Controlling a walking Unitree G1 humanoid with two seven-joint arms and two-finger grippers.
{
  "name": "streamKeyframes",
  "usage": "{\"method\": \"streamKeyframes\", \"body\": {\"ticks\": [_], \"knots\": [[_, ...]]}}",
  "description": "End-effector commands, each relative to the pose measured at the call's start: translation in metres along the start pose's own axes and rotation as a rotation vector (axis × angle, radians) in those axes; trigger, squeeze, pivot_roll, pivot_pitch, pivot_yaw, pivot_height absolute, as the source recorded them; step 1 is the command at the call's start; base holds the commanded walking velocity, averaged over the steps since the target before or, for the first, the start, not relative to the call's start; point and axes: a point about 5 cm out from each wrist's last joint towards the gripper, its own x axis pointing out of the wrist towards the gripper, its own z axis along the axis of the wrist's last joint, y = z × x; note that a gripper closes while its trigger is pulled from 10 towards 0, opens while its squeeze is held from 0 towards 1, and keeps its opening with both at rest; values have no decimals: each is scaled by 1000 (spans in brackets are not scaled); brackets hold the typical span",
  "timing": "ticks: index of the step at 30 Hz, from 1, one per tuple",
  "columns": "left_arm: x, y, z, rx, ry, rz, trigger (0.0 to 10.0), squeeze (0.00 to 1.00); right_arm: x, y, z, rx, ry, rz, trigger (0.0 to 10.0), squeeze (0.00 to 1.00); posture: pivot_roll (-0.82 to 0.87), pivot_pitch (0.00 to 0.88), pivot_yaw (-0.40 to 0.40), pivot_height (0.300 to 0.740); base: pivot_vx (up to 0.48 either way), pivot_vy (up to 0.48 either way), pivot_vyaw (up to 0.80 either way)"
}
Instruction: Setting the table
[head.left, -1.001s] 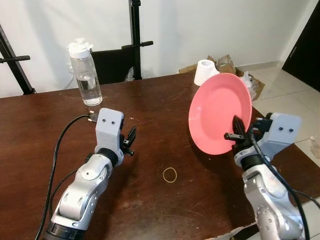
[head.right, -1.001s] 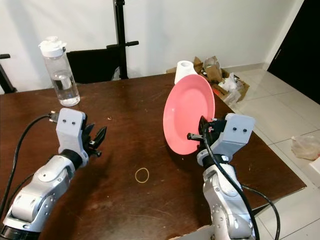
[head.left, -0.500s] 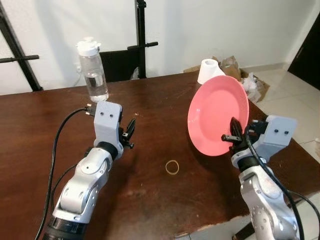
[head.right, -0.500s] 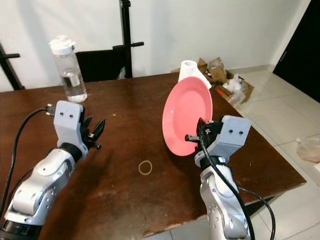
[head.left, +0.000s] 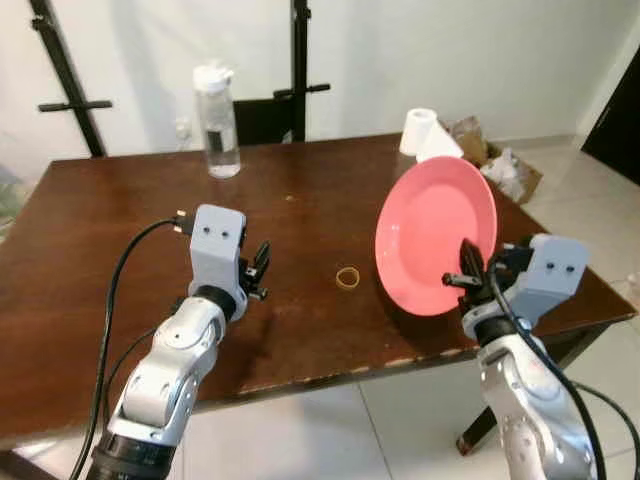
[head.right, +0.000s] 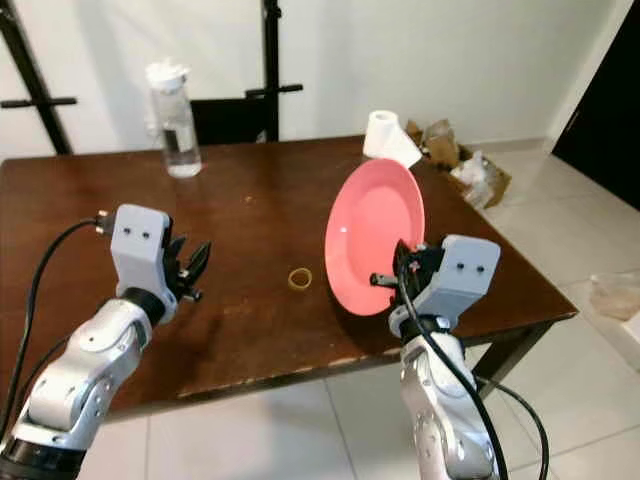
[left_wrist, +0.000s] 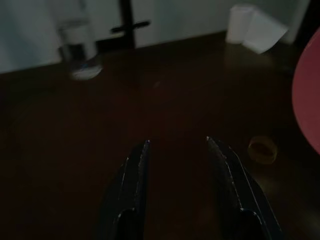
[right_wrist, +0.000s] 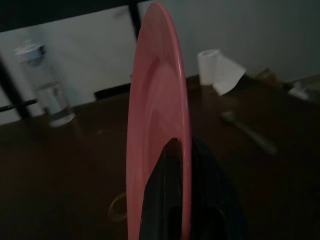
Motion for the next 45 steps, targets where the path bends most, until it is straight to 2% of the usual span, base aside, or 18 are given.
{"method": "streamKeyframes", "body": {"ticks": [1, 27, 37, 45], "knots": [[-1, -1, -3, -3, 9, -4, 10000, 0, -2, -2, -2, 0, 3, -6, 10000, 0, 26, 86, 74, 740, -390, 0, 0], [-1, -3, -6, -19, 15, 1, 10000, 0, -3, -2, -4, -3, 17, 10, 10000, 0, 21, 94, 68, 740, -374, 0, 0], [0, -4, -8, -56, 47, -1, 10000, 0, -3, -3, -5, 5, 23, 1, 10000, 0, 19, 91, 68, 740, 0, 0, 0], [2, -5, -10, -53, 62, -7, 10000, 0, -3, -3, -6, 6, 33, -3, 10000, 0, 17, 84, 71, 740, 0, 0, 0]]}}
